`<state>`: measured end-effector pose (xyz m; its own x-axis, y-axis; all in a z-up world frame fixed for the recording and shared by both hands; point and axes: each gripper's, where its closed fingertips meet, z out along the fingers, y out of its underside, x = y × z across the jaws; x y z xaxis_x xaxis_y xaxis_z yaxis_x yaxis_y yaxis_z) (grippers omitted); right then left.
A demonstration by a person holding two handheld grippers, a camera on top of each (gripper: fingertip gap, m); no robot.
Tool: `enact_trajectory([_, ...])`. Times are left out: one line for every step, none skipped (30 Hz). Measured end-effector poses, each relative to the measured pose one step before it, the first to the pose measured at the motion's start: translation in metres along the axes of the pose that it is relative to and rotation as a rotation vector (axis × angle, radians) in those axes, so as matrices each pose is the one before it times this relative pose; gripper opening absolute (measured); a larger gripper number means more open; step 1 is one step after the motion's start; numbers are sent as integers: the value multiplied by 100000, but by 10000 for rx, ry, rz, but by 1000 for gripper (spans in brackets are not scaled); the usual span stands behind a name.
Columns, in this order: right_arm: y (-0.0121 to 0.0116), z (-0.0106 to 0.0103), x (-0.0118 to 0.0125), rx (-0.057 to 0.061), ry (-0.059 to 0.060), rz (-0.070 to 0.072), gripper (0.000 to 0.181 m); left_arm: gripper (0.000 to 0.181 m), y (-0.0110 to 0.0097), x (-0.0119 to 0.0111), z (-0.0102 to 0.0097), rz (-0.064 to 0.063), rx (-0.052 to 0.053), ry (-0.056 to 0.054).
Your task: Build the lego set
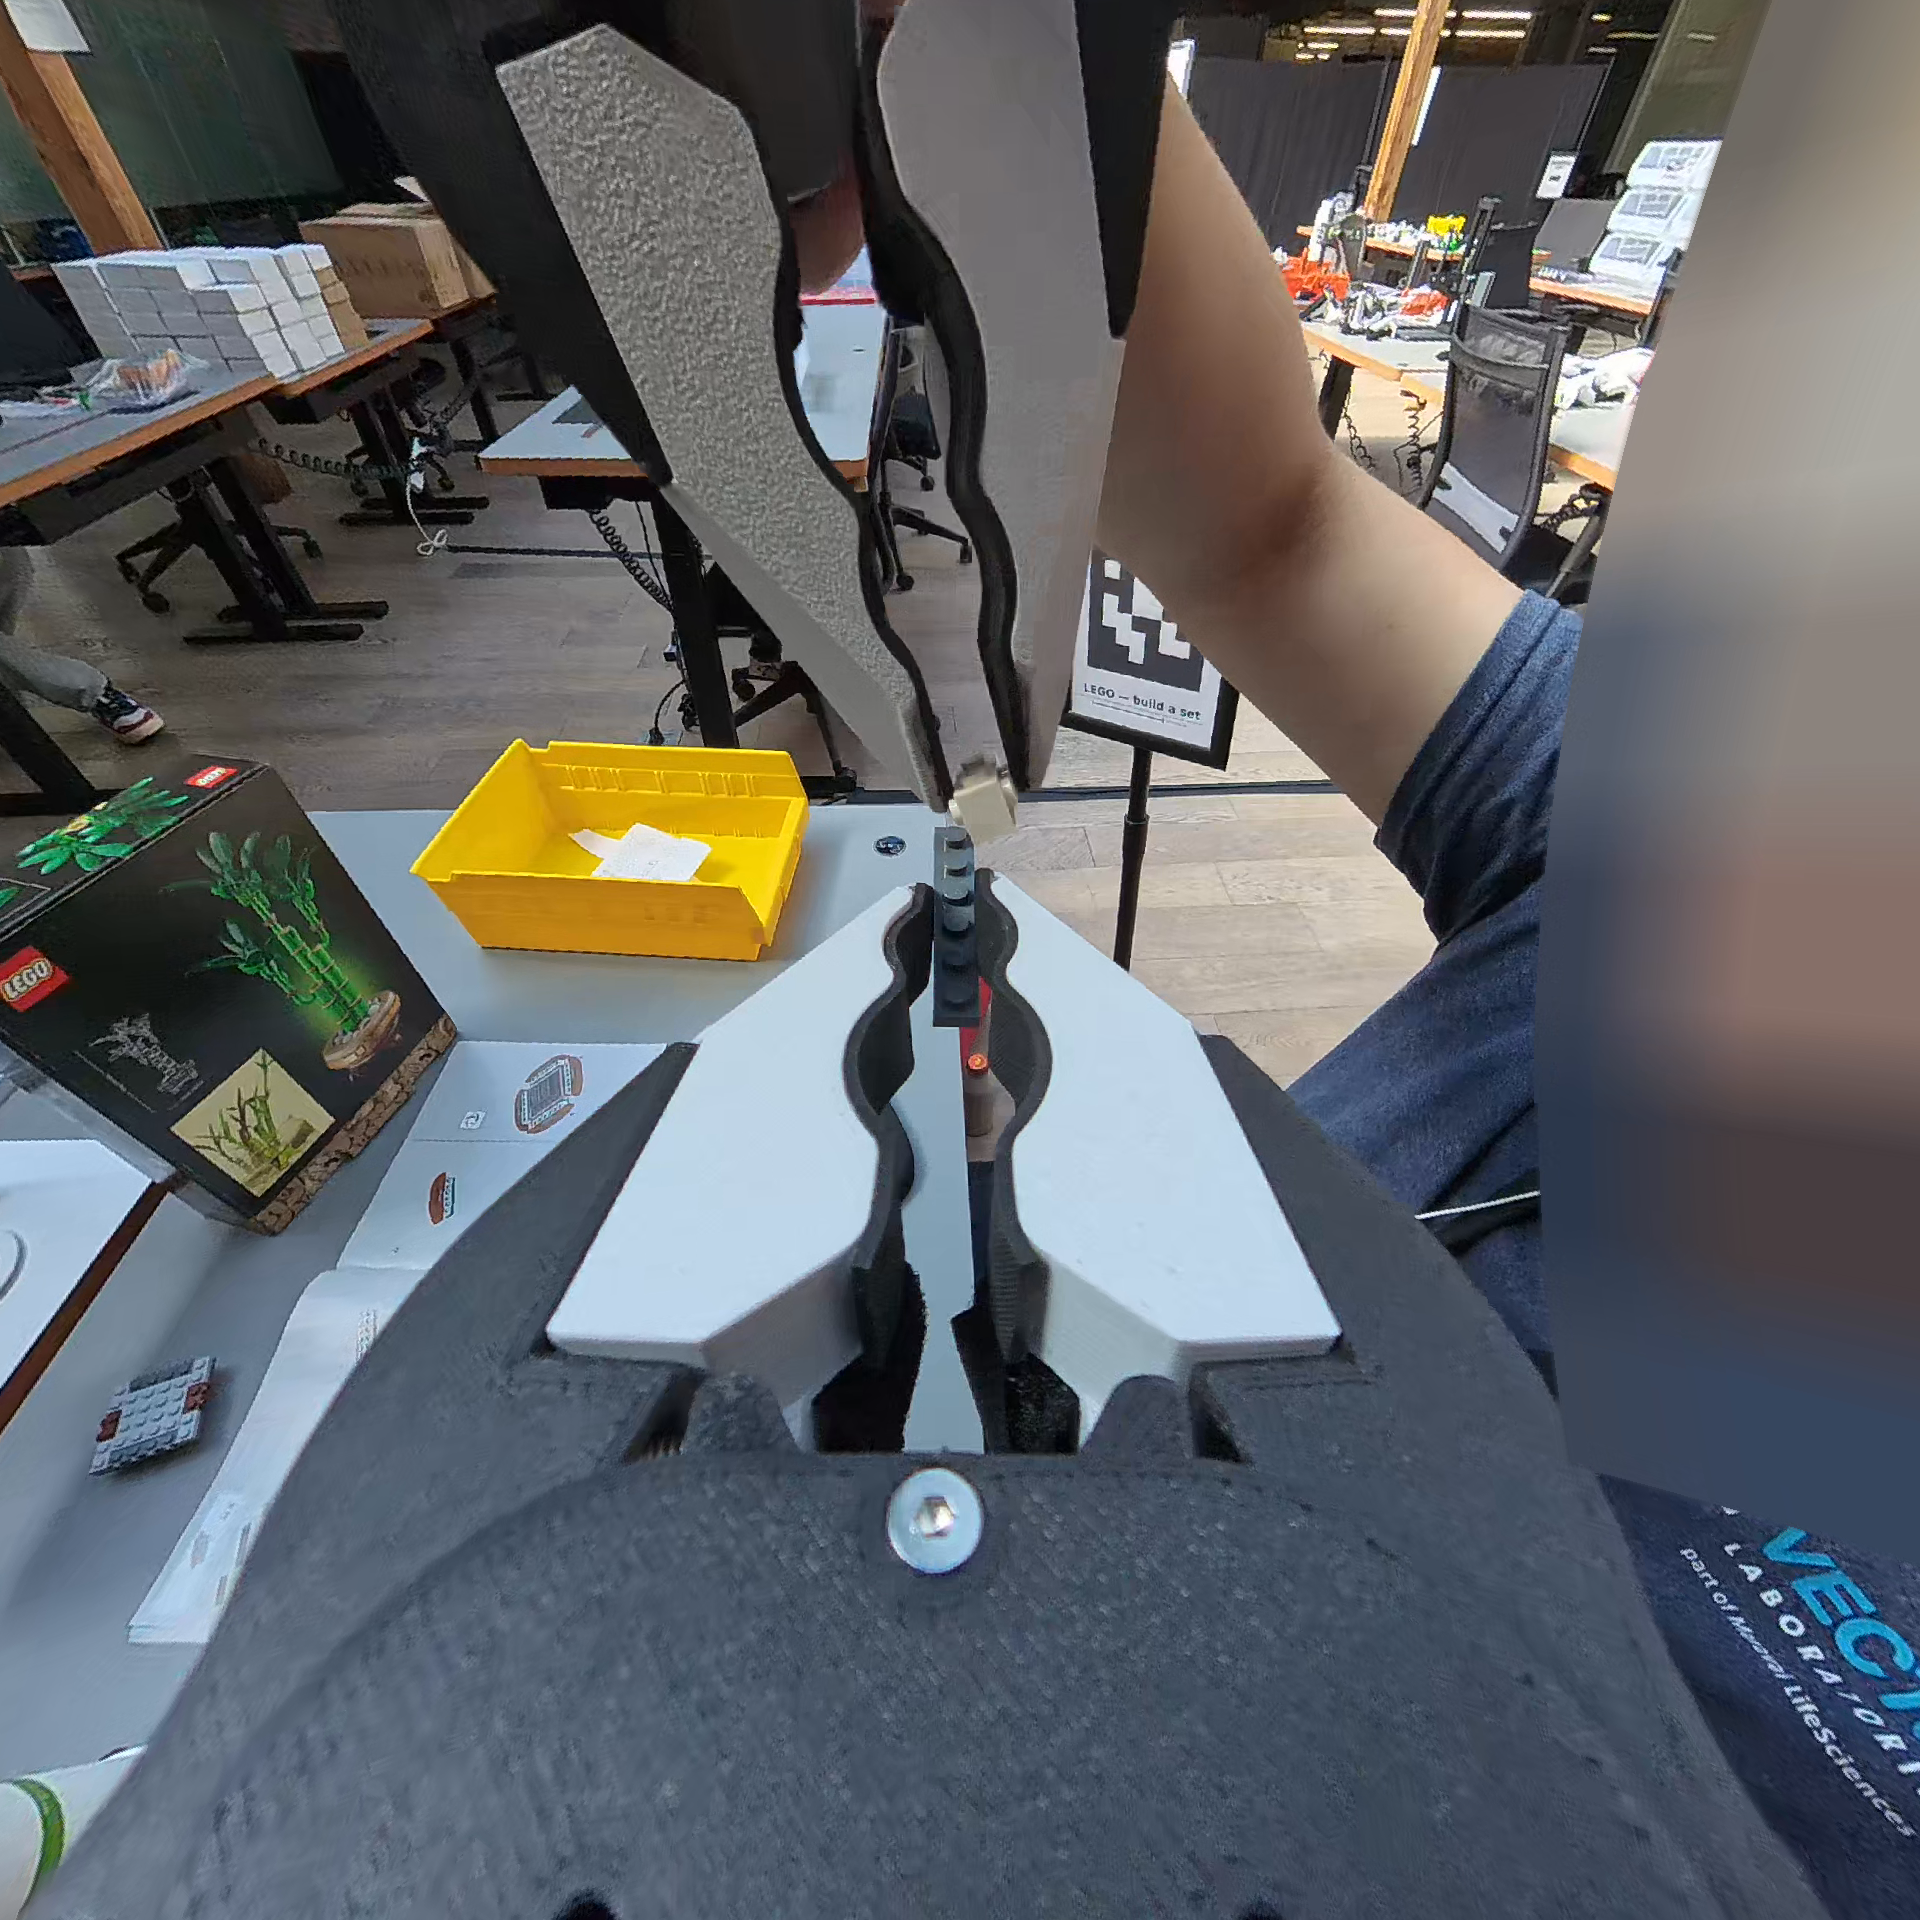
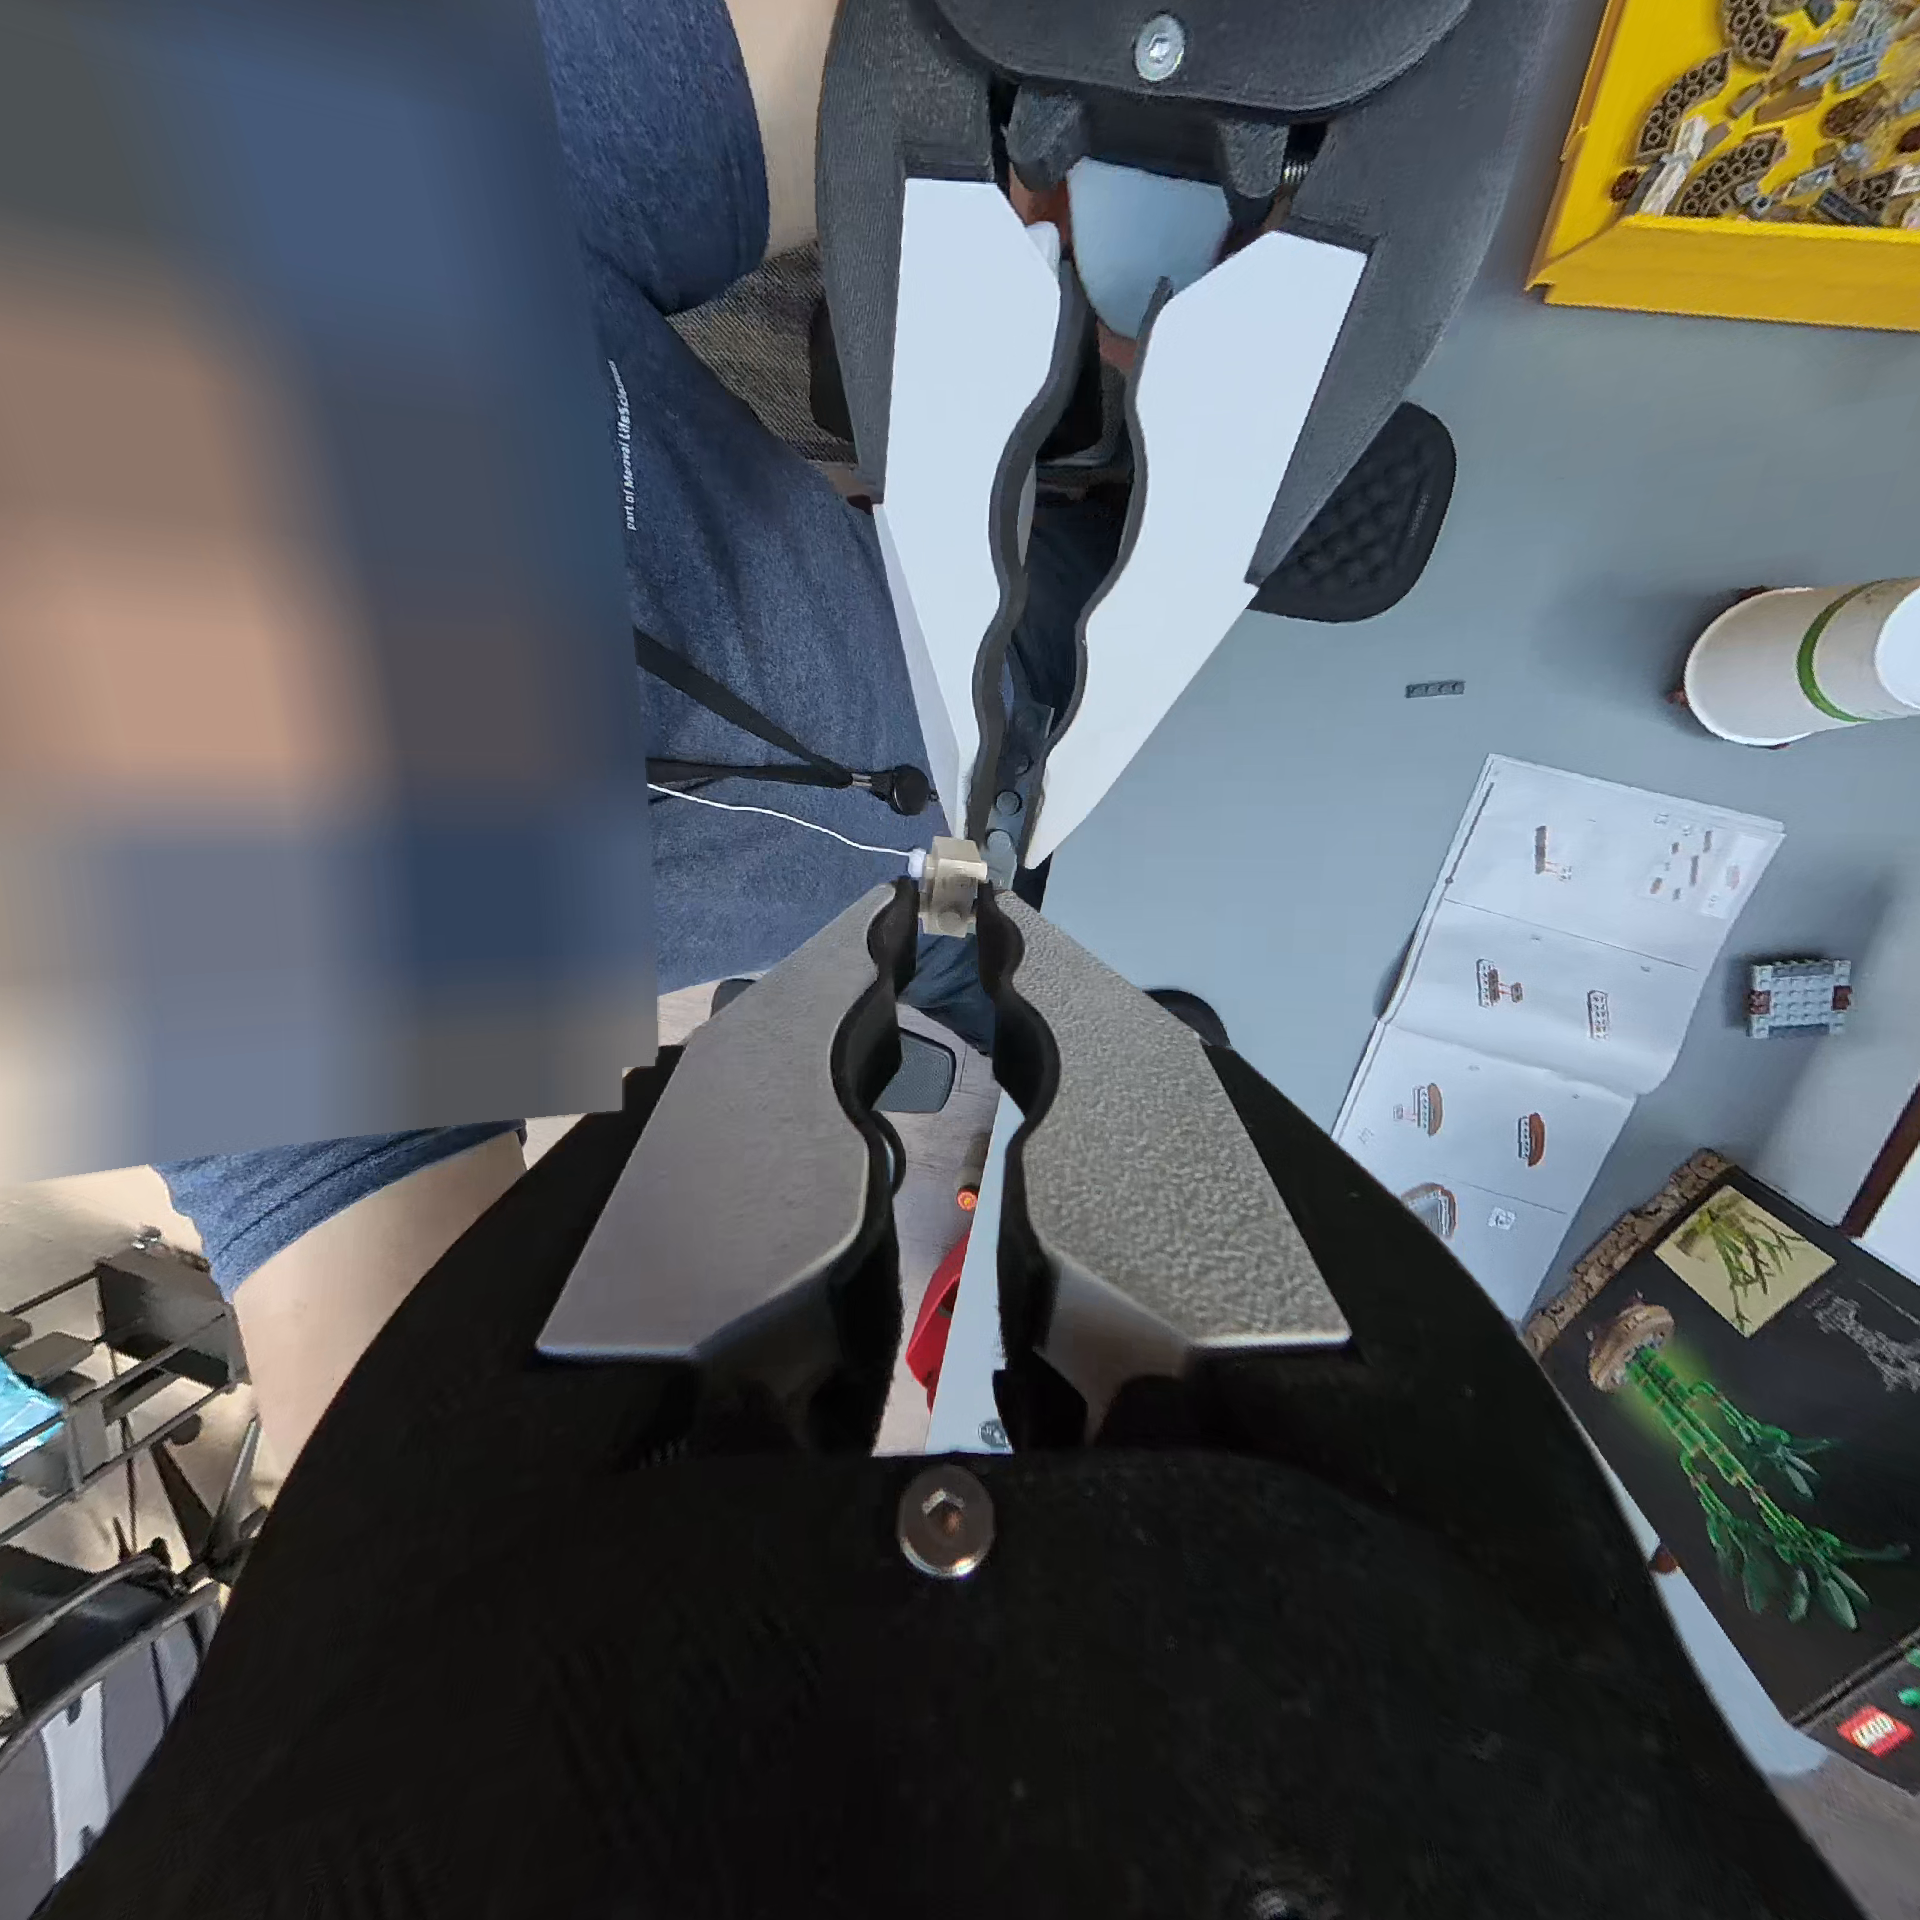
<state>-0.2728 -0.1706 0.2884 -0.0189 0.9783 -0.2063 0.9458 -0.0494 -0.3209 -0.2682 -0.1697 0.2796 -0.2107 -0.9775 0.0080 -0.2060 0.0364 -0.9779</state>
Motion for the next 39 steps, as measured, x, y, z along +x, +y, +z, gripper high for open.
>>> enact_trajectory([230,79,128,-397,370,91,9,6,-232,54,-31,19,36,1])
enact_trajectory([126,23,145,-319,369,39,10,6,-202,111,-25,68,19,17])
enact_trajectory([-138,-37,-316,-131,60,24,10,6,-91,68,16,94,-37,-32])
enact_trajectory([-59,-45,-291,-162,59,6,9,6,-119,74,27,102,6,-42])
enact_trajectory([120,-88,-2,-244,232,31,10,6,-137,122,32,68,44,0])
enact_trajectory([138,-122,-49,-227,177,69,10,5,-93,125,42,41,31,13])
enact_trajectory([223,-143,-67,-244,159,60,9,6,-82,80,34,31,41,9])
enact_trajectory([166,-165,81,-187,239,18,10,6,-90,46,0,20,70,6])
enact_trajectory([40,-149,50,-95,176,36,10,6,-111,61,6,8,86,24])
enact_trajectory([-37,-78,-54,-47,47,60,10,6,-98,60,7,-3,68,35])
enact_trajectory([-99,-13,-48,-13,32,34,10,6,-80,41,20,6,44,24])
enact_trajectory([81,44,27,-125,65,56,10,5,-107,25,40,25,46,19])
enact_trajectory([137,34,103,-161,90,68,10,5,-57,28,62,38,4,22])
enact_trajectory([55,27,90,-99,76,42,9,5,1,4,98,40,-39,-5])
enact_trajectory([49,8,20,-97,30,64,9,5,-12,-35,92,34,-20,-33])
enact_trajectory([34,-12,41,-81,34,40,10,5,-17,-27,78,33,-15,-38])
enact_trajectory([-20,-9,-4,-48,21,20,10,5,-27,-29,56,34,-13,-34])
enact_trajectory([40,-11,24,-93,31,57,10,5,-26,-26,10,31,-7,-35])
enact_trajectory([63,-12,44,-107,56,21,10,5,-23,-32,1,34,-9,-46])
enact_trajectory([57,-8,16,-115,53,6,10,6,-23,-33,-23,37,10,-46])
enact_trajectory([97,17,-81,-147,6,-8,10,6,-63,9,-46,28,36,-26])
enact_trajectory([-109,-40,-20,-28,52,-47,10,6,-39,9,-36,16,25,-15])
enact_trajectory([-56,-34,19,-60,74,-43,10,6,-18,7,-48,24,17,-21])
enact_trajectory([-75,-26,-20,-33,44,-30,10,6,-16,3,-71,39,26,-14])
enact_trajectory([-85,-37,-5,-5,41,-23,10,6,-28,5,-76,36,36,-9])
enact_trajectory([-68,-41,-15,15,17,8,10,6,-28,13,-83,18,53,-9])
enact_trajectory([-69,-51,-58,15,-19,12,10,6,-37,48,-68,12,58,7])
enact_trajectory([-67,-41,14,13,24,-5,10,6,-29,18,-53,34,48,-7])
enact_trajectory([-42,-19,-23,-12,-2,7,10,6,-13,23,-55,45,26,-17])
enact_trajectory([-43,-4,-33,-33,-8,18,10,6,-12,30,-38,42,1,-6])
enact_trajectory([-19,8,32,-58,38,14,10,6,7,-5,-27,62,-17,-32])
enact_trajectory([-14,20,59,-67,70,6,10,6,10,-40,-25,81,-23,-76])
enact_trajectory([-20,2,52,-63,63,4,10,6,2,-62,-14,80,-20,-89])
enact_trajectory([-23,-12,-30,-52,17,4,10,6,11,1,-26,56,-9,-54])
enact_trajectory([-22,-12,-47,-39,4,4,10,6,-23,40,-27,9,7,-6])
enact_trajectory([-62,-57,9,-15,47,0,10,6,-31,18,-40,-18,27,-4])
enact_trajectory([-77,-74,52,3,69,0,10,6,-38,-20,-68,-18,45,-23])
enact_trajectory([-85,-75,26,17,54,-16,10,6,-57,-39,-87,-18,56,-17])
enact_trajectory([-91,-57,-5,29,37,-18,10,6,-50,-5,-84,-22,57,4])
